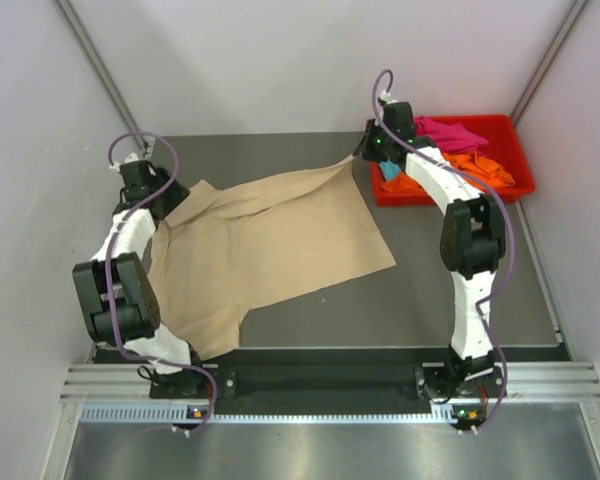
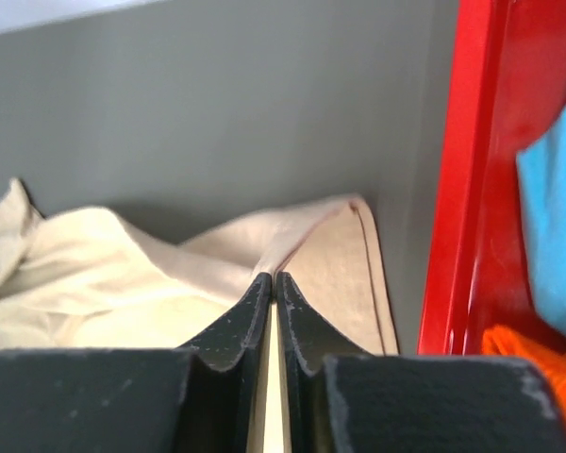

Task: Fold and stack the t-shirts
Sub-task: Flatten the tshirt out

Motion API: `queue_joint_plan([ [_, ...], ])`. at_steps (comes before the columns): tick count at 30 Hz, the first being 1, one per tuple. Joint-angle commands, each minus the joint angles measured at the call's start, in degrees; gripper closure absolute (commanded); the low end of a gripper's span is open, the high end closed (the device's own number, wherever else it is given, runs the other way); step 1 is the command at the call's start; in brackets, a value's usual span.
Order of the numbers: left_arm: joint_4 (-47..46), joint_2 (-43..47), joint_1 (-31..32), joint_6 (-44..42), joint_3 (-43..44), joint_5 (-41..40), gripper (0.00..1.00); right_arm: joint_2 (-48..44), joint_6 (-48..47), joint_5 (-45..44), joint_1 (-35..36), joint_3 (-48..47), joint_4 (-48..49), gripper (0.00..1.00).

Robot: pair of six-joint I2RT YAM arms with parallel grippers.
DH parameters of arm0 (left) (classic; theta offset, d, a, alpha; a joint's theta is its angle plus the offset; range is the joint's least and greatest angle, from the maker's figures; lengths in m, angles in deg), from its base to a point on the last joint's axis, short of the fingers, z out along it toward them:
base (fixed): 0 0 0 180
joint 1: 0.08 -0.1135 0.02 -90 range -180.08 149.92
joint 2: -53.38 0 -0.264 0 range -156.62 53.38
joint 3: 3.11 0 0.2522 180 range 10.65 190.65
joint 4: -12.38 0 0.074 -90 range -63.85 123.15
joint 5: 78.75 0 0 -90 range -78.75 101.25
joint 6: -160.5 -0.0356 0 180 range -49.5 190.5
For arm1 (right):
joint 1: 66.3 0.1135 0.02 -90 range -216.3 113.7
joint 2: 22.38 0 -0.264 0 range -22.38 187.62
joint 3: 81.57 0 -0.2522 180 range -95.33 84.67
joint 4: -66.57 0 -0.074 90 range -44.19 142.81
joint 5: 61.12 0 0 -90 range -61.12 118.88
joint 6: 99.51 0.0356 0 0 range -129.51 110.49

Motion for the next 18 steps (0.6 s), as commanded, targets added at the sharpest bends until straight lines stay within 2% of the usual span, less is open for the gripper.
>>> queue_joint_plan([
  [1,1.86,-4.28,-1.48,0.84,3.4,4.87,0.39,-4.64,-0.31,0.75,0.52,2.89,1.29,0.92],
  [2,1.94,-5.16,-2.1,-0.12,3.92,4.53,0.35,-4.91,-1.18,0.75,0.6,3.6,1.29,0.9],
  [4,3.79,-8.41,-3.51,-3.27,6.73,2.25,0.35,-5.7,-1.54,0.57,0.6,5.36,1.12,0.85],
  [6,3.87,-12.52,-4.9,-6.45,9.45,1.45,0.36,-6.05,-1.9,1.62,0.69,6.76,1.12,0.85],
  [10,3.89,-17.99,-7.72,-6.72,13.33,4.78,0.5,-6.93,-2.42,2.15,1.04,8.61,2.08,0.85],
  [12,5.45,-19.66,-7.99,-6.2,15.25,3.75,0.51,-6.76,-2.42,2.24,1.04,8.53,2.0,0.86],
  [15,12.11,-20.37,-7.99,-4.79,17.55,-1.25,0.47,-6.23,-2.6,2.33,1.04,8.17,1.65,0.86],
  [18,10.13,-20.02,-7.9,-5.49,15.53,-1.02,0.43,-5.79,-2.34,3.12,1.04,8.0,1.91,0.87],
])
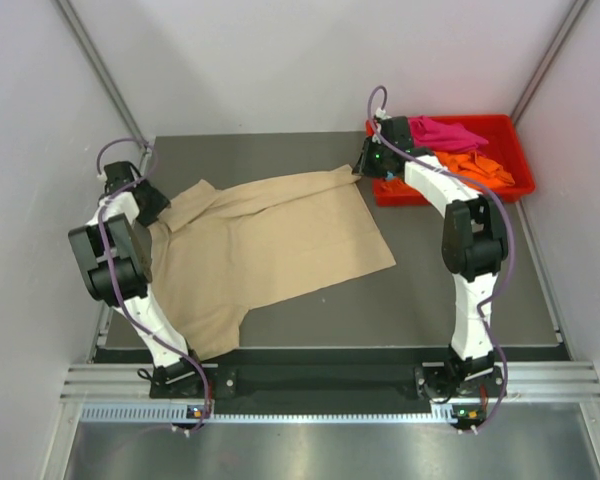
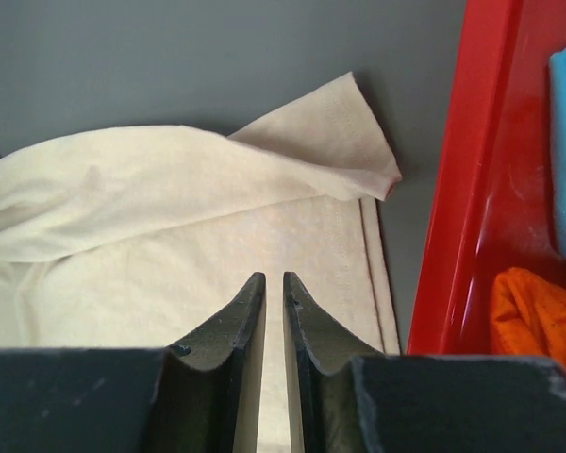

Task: Fold and stack the t-shirts
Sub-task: Flatten the tshirt out

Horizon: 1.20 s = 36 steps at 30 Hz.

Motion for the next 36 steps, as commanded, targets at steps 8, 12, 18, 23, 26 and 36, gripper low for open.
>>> queue_joint_plan([
  [8,-1.77,-2.79,0.25,-1.47,2.88,0.73,0.49,-2.44,-0.72,1.66,0.96,-1.64,1.12,0.85],
  [12,0.42,-3.86,0.6,-0.95,4.12,2.13,0.84,-1.83,-0.37,1.83,1.57,-1.56,1.03,0.8],
  [18,-3.26,13.09,6.55,-1.03,-10.45,-5.68,1.0,-0.95,-0.46,1.75,3.06,-0.86,0.77,0.8],
  [23,0.35,27.74,12.81,7.12,-25.72,-16.06,0.84,-0.77,0.34,1.66,3.68,1.16,0.33,0.8],
  [26,-5.79,33.57,12.73,6.71,-32.16,-19.91,0.39,-0.77,0.51,1.66,3.68,1.26,0.24,0.8],
  [36,-1.85,18.75,8.69,-6.83,-14.17,-10.28,0.62,-1.21,-0.37,1.66,3.68,1.08,-1.43,0.8],
])
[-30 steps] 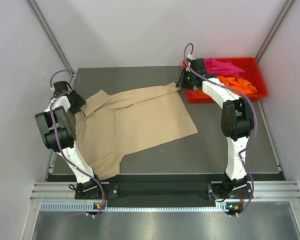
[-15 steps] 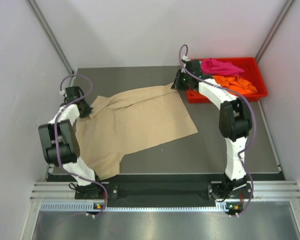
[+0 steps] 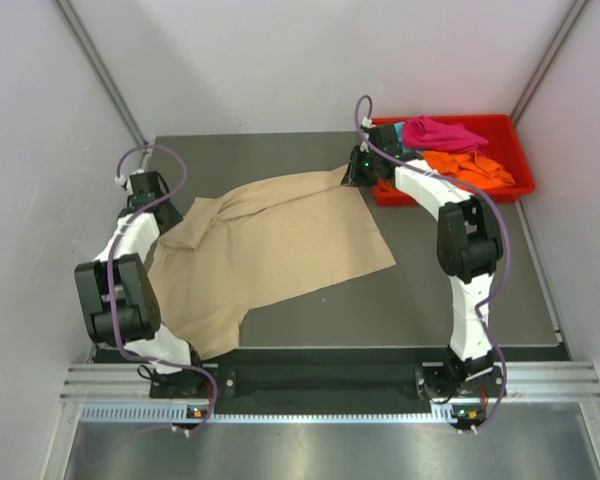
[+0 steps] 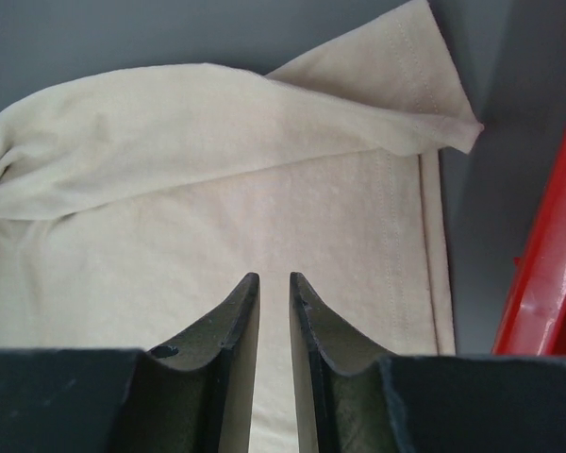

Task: Fold and stack the t-shirts
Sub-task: Flatten the tshirt out

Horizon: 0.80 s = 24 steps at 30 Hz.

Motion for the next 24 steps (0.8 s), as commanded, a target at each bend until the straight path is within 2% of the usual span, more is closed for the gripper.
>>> queue_joint_plan([
  [1,-0.48,-3.12,-0.78,-4.74,5.91,3.73,0.64,-1.41,-0.52,0.39,0.51,-0.1,0.47,0.8],
  [4,4.69,-6.89,-1.3,-4.21,9.08,1.1,0.64,-1.32,-0.17,0.48,0.51,0.43,0.91,0.8],
  [9,9.19,-6.91,-2.62,-1.05,8.92,-4.27,0.62,-0.97,0.36,0.92,0.51,0.43,1.7,0.8],
  [15,10.61,-7.26,-5.0,0.1,8.04,-2.34,0.58,-0.62,0.18,1.09,0.51,0.43,1.88,0.81],
  [24,8.23,-9.28,-5.79,2.73,6.81,1.61,0.6,0.17,0.1,1.71,0.51,-0.36,1.88,0.82],
])
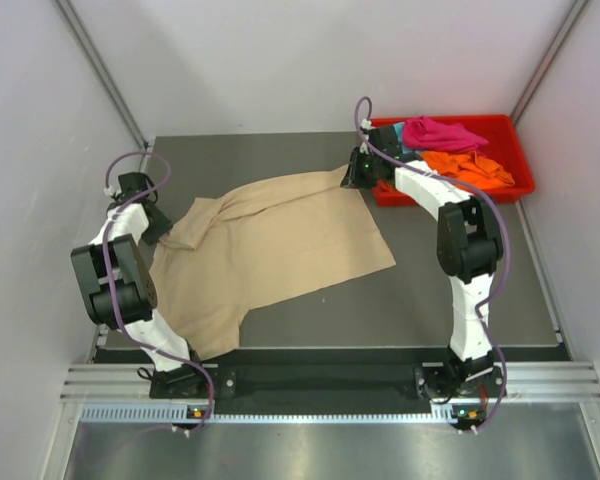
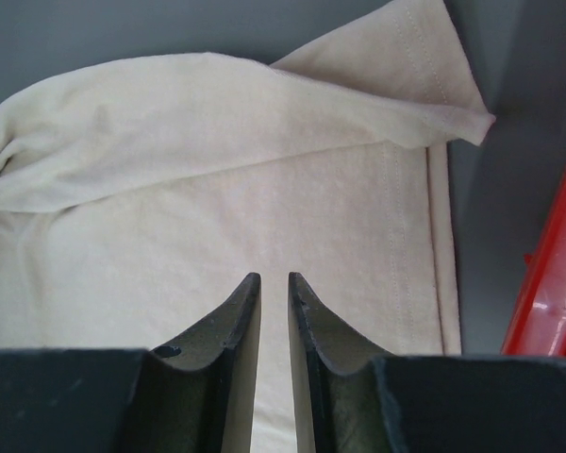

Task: Fold and stack the t-shirts
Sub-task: Flatten the tshirt out

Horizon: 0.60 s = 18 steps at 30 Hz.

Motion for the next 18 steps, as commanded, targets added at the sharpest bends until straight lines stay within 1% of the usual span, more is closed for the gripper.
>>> queue_joint_plan([
  [1,-0.95,-1.23,-0.28,2.06,-0.31,2.51,0.61,0.15,-0.06,0.88,0.51,-0.91,1.64,0.82],
  [9,-1.47,-0.44,-0.19,2.76,-1.19,4.18,0.62,0.06,-0.32,1.05,0.51,-0.82,1.64,0.83],
  [13,-2.35,-1.32,-0.28,3.55,-1.63,4.36,0.67,0.24,-0.15,1.05,0.43,-0.91,1.55,0.83],
  [15,-2.53,-1.67,-0.28,3.47,-1.37,3.92,0.74,0.24,-0.06,0.88,0.51,-0.65,1.64,0.83],
  [16,-2.44,-2.2,-0.28,3.38,-1.11,3.57,0.8,0.24,0.03,0.79,0.43,-0.56,1.55,0.83],
  [17,-2.36,-2.38,-0.28,3.12,-0.84,3.39,0.83,0.15,0.12,0.7,0.51,-0.47,1.55,0.83],
  [18,-2.35,-2.55,-0.19,2.85,-0.58,3.22,0.89,0.15,0.47,0.44,0.43,-0.38,1.55,0.83],
])
